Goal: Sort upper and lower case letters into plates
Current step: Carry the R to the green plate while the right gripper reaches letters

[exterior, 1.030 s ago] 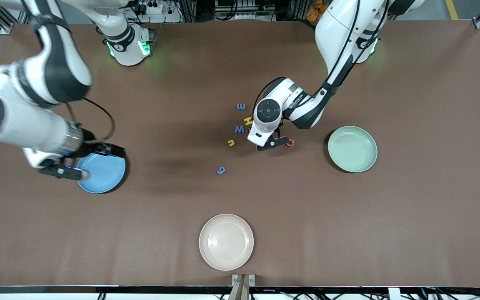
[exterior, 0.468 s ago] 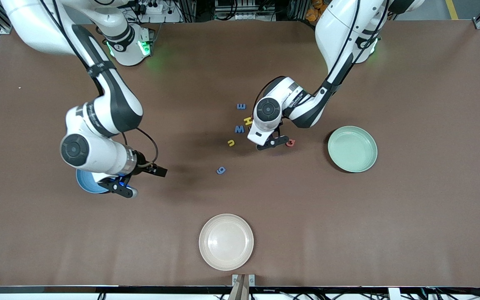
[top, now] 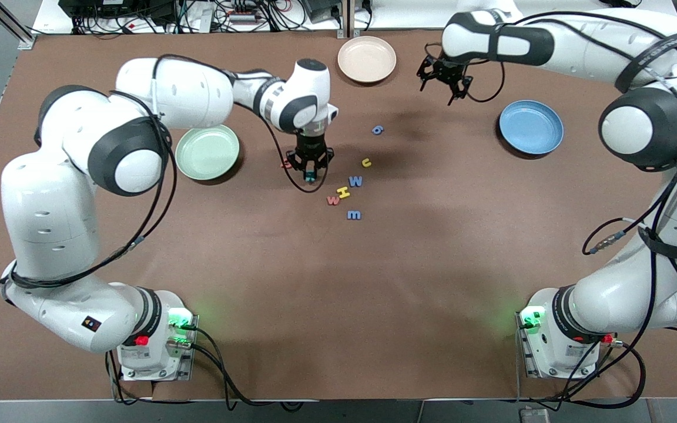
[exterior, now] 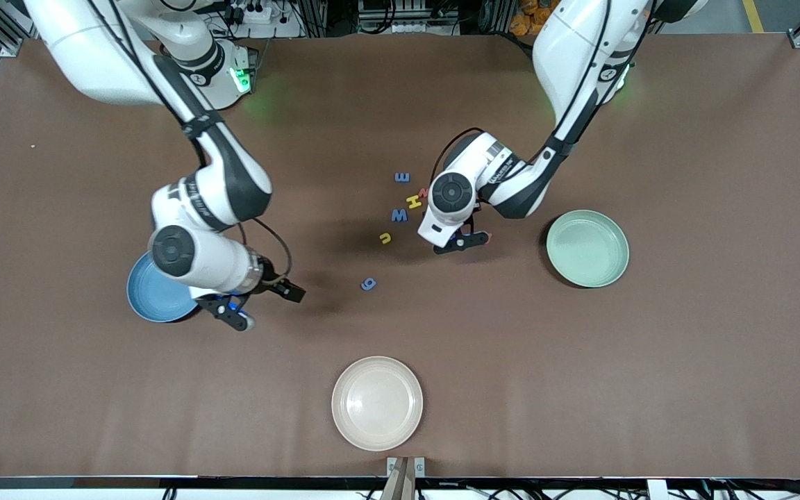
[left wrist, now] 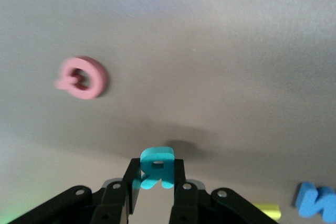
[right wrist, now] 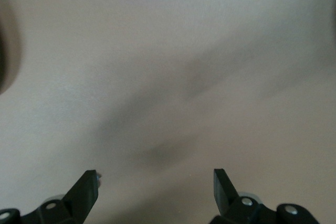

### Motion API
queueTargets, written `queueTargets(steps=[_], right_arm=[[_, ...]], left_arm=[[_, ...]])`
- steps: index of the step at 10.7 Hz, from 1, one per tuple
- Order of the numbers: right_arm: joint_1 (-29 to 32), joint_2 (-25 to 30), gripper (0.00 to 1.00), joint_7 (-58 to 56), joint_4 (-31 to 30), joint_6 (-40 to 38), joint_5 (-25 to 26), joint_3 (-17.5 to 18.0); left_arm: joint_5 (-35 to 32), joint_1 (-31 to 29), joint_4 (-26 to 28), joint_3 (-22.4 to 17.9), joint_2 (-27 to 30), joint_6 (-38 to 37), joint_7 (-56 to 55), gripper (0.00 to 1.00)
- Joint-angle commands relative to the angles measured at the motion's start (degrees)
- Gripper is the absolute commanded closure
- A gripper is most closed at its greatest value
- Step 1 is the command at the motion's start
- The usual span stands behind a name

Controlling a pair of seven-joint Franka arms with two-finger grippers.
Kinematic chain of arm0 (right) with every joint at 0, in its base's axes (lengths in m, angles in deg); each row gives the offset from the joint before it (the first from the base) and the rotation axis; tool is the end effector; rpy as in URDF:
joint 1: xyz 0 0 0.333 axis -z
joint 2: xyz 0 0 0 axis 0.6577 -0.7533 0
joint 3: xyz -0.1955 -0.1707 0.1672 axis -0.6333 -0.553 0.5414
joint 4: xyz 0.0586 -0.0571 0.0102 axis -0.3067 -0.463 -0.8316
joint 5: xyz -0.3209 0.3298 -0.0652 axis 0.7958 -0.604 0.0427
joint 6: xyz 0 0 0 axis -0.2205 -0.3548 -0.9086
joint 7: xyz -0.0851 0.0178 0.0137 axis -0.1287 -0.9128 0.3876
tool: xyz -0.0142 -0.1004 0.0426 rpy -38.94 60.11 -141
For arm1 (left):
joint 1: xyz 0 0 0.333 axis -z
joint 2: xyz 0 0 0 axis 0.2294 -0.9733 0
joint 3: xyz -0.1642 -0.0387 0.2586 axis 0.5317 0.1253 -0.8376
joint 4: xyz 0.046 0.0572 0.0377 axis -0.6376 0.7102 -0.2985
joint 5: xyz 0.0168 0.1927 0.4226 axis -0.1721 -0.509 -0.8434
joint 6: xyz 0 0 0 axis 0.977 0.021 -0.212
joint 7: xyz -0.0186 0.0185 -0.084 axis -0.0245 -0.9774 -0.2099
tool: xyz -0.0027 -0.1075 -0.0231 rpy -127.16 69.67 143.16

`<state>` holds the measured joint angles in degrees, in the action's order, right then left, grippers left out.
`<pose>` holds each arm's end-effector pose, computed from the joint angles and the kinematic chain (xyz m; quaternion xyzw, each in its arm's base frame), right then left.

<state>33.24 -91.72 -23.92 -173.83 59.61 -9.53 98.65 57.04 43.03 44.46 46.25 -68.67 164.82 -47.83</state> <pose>0.6783 0.2944 0.2328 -0.9528 0.2891 0.0799 0.0470 0.4931 -0.4555 0.1381 -0.9814 -0.0863 0.1573 0.0688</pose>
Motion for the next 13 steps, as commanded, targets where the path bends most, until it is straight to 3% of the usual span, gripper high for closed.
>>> queueTargets(steps=[1, 4, 6, 8, 10, 11, 12, 13], right_arm=[[-3.17, -4.60, 0.03, 7.41, 5.34, 0.12, 2.38, 0.22], [-5.64, -6.89, 0.04, 12.43, 6.41, 3.10, 3.26, 0.04], [-7.04, -8.47, 0.04, 16.11, 7.89, 3.99, 3.26, -0.05], [-9.33, -10.49, 0.04, 18.23, 10.09, 4.08, 3.70, -0.57], [-10.48, -11.81, 0.04, 20.96, 10.98, 4.17, 6.24, -0.58], [-10.66, -12.08, 0.04, 21.40, 10.98, 4.69, 6.60, -0.58], [-10.74, -12.26, 0.04, 21.41, 10.98, 4.96, 6.60, -0.58], [-11.01, -12.52, 0.04, 21.58, 10.98, 5.13, 6.60, -0.58]], left_arm=[[-0.93, -3.38, -0.38, -0.21, 4.78, -9.33, 7.77, 1.00], [-4.33, -13.21, -0.03, -0.21, 10.23, -19.79, 26.73, 1.00], [-6.72, -19.80, 1.10, -0.21, 11.29, -22.20, 39.83, 0.99], [-9.70, -25.62, 2.59, 0.06, 10.42, -18.89, 46.55, 0.97], [-10.07, -27.39, 6.37, 0.06, 9.90, -12.04, 47.54, 0.96], [-9.89, -27.66, 6.47, 0.14, 9.46, -11.23, 47.45, 0.90], [-9.20, -27.40, 6.39, 0.14, 8.93, -11.22, 46.32, 0.56], [-9.10, -27.92, 6.30, 0.14, 7.79, -10.96, 46.05, 0.01]])
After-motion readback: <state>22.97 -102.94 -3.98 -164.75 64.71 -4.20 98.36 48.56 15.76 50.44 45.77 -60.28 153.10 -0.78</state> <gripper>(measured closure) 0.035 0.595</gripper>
